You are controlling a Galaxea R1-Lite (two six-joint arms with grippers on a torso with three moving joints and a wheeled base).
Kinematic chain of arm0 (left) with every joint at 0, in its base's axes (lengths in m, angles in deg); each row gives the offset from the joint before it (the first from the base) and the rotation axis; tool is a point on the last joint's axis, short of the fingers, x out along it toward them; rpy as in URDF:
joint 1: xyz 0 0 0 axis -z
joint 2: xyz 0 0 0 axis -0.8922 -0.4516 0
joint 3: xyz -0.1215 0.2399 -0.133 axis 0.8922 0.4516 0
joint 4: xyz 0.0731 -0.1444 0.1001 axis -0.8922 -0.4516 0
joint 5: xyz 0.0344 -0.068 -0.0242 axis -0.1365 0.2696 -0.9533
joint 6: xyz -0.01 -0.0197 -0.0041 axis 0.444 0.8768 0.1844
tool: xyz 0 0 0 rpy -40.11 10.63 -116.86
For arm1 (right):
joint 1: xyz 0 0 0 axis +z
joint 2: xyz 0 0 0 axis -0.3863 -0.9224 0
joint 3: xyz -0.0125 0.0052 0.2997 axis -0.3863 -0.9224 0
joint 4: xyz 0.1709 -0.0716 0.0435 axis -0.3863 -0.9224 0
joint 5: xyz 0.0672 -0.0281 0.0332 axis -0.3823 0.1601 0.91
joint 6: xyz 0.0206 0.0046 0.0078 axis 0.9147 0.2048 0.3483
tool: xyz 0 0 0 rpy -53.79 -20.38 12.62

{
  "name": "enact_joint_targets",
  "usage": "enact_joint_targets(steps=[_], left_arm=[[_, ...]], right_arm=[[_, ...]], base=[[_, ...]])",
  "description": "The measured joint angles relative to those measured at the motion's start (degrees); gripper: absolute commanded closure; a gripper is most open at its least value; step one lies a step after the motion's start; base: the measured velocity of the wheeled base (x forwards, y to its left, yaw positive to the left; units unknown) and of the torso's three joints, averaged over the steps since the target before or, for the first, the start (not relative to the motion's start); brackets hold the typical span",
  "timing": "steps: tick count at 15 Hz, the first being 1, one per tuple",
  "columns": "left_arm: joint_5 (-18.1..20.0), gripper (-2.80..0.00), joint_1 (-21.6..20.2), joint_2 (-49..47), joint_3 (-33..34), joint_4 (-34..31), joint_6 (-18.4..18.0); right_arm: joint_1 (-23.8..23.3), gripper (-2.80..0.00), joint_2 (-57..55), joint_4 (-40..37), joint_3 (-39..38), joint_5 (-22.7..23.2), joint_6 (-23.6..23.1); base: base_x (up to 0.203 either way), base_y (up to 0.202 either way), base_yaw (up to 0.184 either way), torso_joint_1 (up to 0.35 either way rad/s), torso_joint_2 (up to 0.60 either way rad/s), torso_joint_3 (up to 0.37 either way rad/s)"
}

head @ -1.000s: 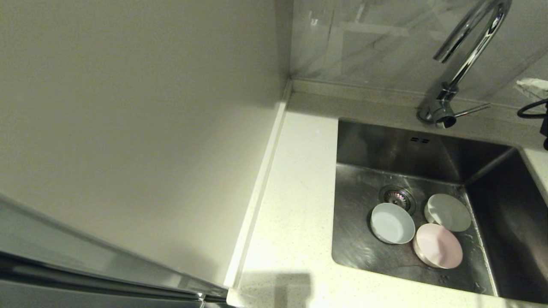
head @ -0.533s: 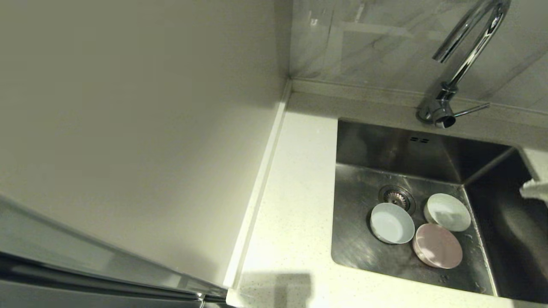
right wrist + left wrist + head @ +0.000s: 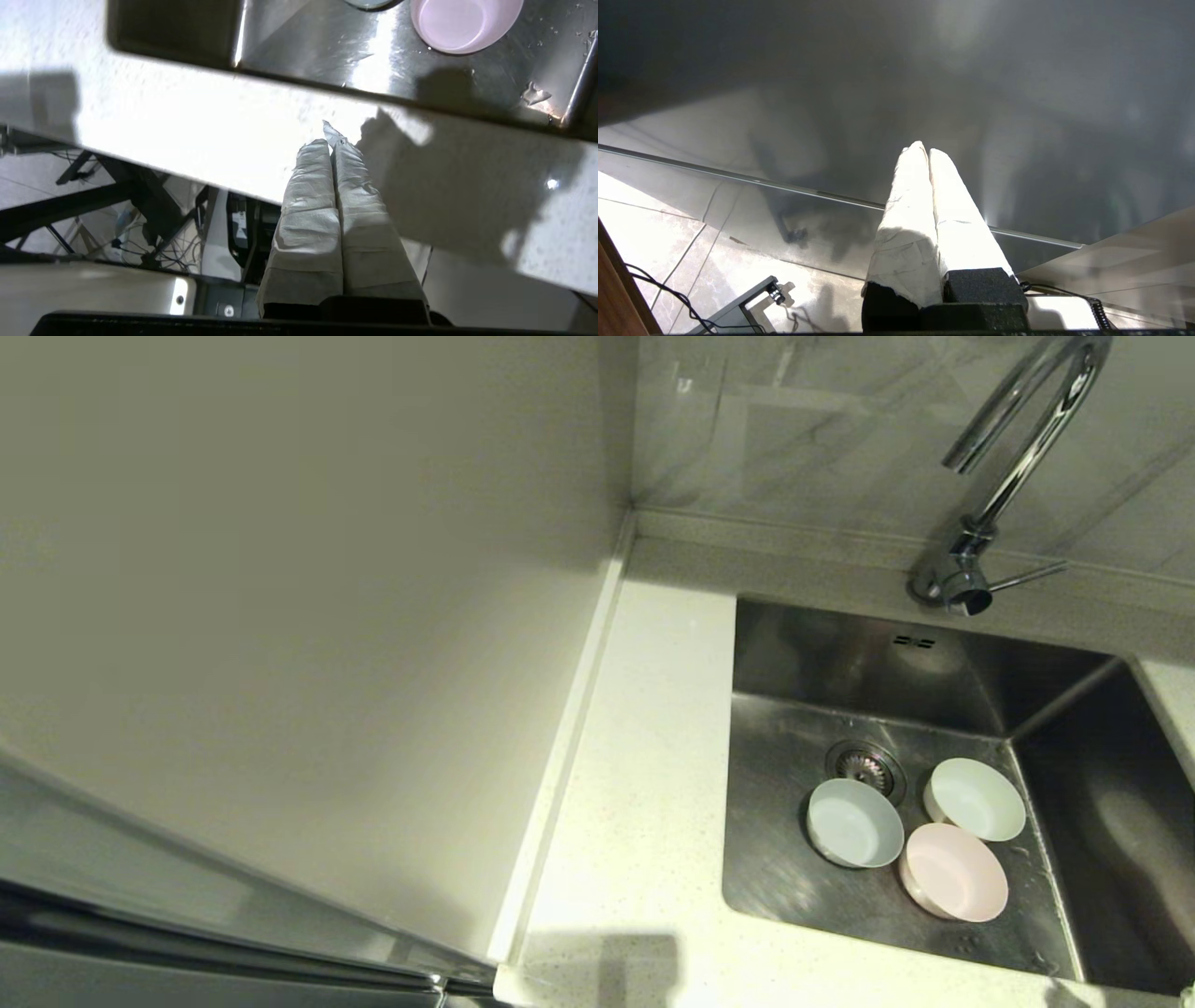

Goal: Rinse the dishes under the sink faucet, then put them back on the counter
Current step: Put a bowl back to the table from the sink

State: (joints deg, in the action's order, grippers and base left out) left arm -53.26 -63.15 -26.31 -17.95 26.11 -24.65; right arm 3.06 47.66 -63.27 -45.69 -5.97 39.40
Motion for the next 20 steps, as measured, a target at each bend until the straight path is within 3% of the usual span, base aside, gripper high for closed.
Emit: enact_joint_targets(steps=[2,4,7,10,14,20], left_arm=[[0.02,0.0,0.0,0.0,0.0,0.0,0.0],[0.03,0.0,0.02,0.0,0.0,-0.01,0.01],[0.02,0.0,0.0,0.0,0.0,0.0,-0.01],[0.02,0.0,0.0,0.0,0.0,0.0,0.01],[0.02,0.0,0.0,0.0,0.0,0.0,0.0],[0.02,0.0,0.0,0.0,0.0,0.0,0.01]], right_arm=[[2.84,0.0,5.84,-2.97,-0.35,0.07,-0.34],[9.09,0.0,12.23,-5.72,-0.43,-0.29,-0.42],[16.81,0.0,20.37,-6.09,-0.97,-4.76,-0.13],[18.62,0.0,26.53,2.64,-5.64,-9.54,-0.12],[19.26,0.0,32.46,18.1,-13.98,-23.19,-0.01],[19.31,0.0,39.24,33.03,-28.95,-24.85,-0.56]], base=[[0.0,0.0,0.0,0.0,0.0,0.0],[0.0,0.0,0.0,0.0,0.0,0.0],[0.0,0.0,0.0,0.0,0.0,0.0],[0.0,0.0,0.0,0.0,0.0,0.0],[0.0,0.0,0.0,0.0,0.0,0.0],[0.0,0.0,0.0,0.0,0.0,0.0]])
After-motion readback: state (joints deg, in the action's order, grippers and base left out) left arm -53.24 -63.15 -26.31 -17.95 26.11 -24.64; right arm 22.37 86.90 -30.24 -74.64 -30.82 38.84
